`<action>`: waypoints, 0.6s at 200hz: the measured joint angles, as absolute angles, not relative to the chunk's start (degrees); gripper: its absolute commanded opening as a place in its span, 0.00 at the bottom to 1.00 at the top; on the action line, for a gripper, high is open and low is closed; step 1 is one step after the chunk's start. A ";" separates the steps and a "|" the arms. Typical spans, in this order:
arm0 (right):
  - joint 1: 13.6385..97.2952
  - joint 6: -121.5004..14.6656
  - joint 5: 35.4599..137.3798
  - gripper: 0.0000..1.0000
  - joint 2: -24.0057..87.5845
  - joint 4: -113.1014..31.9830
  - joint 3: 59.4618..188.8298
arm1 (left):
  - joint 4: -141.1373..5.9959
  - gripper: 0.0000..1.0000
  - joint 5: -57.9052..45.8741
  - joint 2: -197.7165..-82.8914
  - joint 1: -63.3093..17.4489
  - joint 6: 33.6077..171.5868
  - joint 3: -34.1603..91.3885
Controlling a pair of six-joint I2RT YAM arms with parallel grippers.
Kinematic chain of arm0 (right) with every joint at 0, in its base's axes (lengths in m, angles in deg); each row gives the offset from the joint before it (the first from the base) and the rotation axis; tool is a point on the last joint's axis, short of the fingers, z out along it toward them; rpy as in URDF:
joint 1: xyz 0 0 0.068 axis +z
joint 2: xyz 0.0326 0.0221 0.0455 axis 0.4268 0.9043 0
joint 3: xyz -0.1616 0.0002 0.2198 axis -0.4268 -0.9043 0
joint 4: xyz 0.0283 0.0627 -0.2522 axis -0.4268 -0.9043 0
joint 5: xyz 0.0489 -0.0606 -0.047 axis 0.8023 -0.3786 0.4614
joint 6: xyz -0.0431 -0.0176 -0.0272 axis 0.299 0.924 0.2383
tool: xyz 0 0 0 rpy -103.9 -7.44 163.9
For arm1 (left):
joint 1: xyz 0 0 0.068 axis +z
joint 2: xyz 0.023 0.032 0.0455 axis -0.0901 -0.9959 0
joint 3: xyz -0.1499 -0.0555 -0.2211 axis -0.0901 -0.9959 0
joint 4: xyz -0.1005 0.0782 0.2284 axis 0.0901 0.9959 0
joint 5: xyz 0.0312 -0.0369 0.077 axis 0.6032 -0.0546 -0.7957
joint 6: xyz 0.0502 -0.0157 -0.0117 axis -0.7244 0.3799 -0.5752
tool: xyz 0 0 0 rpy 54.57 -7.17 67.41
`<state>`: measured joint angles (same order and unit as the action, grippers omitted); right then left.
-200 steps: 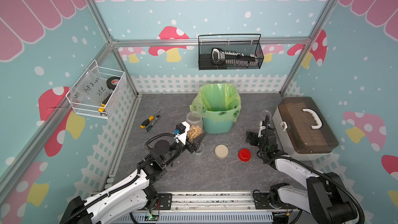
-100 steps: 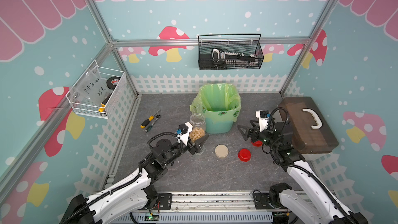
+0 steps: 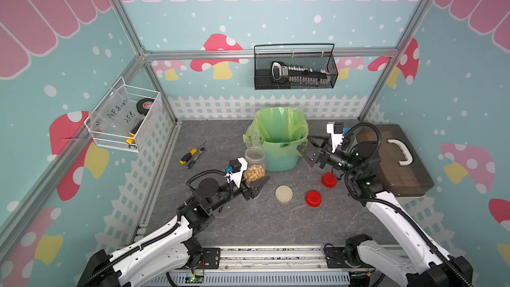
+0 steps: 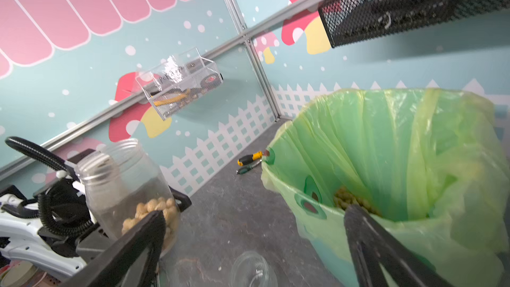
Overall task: Empty moldy peanuts from jars
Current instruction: Place the lid at the center of the board, then pour the moldy peanuts from the jar into the trash bin.
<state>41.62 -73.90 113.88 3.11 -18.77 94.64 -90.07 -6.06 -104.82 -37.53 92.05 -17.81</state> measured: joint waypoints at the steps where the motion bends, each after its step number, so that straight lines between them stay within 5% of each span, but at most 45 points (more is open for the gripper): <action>1: 41.62 -74.12 113.86 0.99 3.28 -18.31 94.70 | -90.07 0.29 -6.06 -104.73 -37.53 92.05 -17.81; 53: 41.17 -80.48 119.83 0.99 20.77 -12.19 106.09 | -90.35 0.29 -5.95 -103.13 -37.38 92.12 -17.81; 88: 43.88 -78.14 122.98 0.98 21.10 -13.06 105.67 | -90.52 0.29 -4.70 -104.73 -37.33 92.54 -17.81; 120: 46.85 -74.05 125.56 0.83 17.32 -13.35 104.49 | -91.42 0.29 -2.06 -104.84 -37.33 93.48 -17.81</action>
<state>46.85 -74.05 125.56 17.32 -13.35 104.49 -91.42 -2.06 -104.84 -37.33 93.48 -17.81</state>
